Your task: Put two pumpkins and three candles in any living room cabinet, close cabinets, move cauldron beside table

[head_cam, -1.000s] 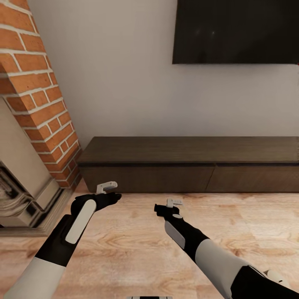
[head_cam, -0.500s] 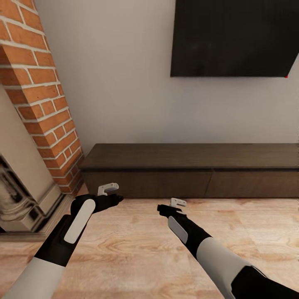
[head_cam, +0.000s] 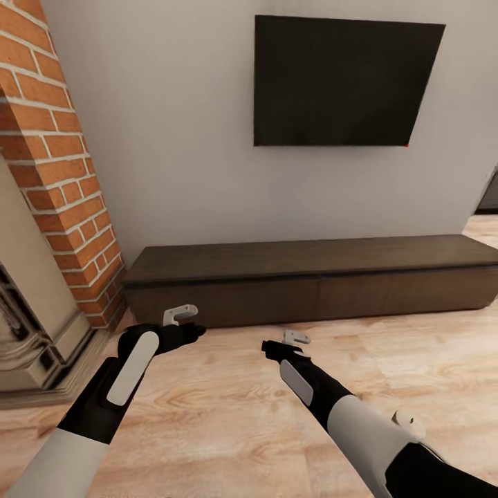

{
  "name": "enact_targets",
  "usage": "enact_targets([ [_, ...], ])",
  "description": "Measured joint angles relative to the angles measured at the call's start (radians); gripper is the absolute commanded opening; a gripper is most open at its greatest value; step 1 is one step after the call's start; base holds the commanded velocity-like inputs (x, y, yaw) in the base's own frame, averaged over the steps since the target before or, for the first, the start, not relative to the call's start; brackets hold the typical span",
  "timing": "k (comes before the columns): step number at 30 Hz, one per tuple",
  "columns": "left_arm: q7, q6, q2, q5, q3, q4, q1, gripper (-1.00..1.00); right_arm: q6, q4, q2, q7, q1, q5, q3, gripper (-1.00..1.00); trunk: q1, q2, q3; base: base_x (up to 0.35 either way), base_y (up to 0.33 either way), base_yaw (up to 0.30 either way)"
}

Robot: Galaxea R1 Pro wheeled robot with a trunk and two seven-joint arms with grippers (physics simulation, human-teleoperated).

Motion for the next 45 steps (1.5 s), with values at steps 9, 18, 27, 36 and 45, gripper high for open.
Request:
enact_targets([
  [9, -0.002, 0.027, 0.008, 0.038, 0.000, -0.018, 0.000, 1.00, 0.000, 0.000, 0.000, 0.002, 0.000, -0.001, -0.001, 1.00, -0.001, 0.000, 0.004, -0.037, 0.000, -0.295],
  [18, -0.002, 0.032, 0.008, 0.044, 0.000, -0.019, 0.000, 1.00, 0.000, 0.001, -0.007, 0.002, 0.000, -0.004, -0.004, 1.00, -0.002, 0.001, 0.012, 0.000, 0.000, -0.296],
  [27, -0.001, 0.032, 0.007, 0.043, -0.002, -0.019, 0.000, 1.00, 0.000, 0.002, -0.011, 0.000, 0.000, -0.005, -0.005, 1.00, -0.006, 0.003, 0.046, 0.000, 0.000, -0.296],
  [36, -0.001, 0.032, 0.004, 0.042, -0.002, -0.019, 0.000, 1.00, -0.001, 0.002, -0.009, 0.000, 0.000, -0.005, -0.004, 1.00, -0.010, 0.005, 0.081, 0.000, 0.000, -0.296],
  [45, -0.001, 0.032, 0.004, 0.043, -0.002, -0.019, 0.000, 1.00, -0.004, 0.002, -0.011, 0.000, 0.000, -0.005, -0.005, 1.00, -0.013, 0.007, 0.118, -0.179, 0.000, -0.296],
])
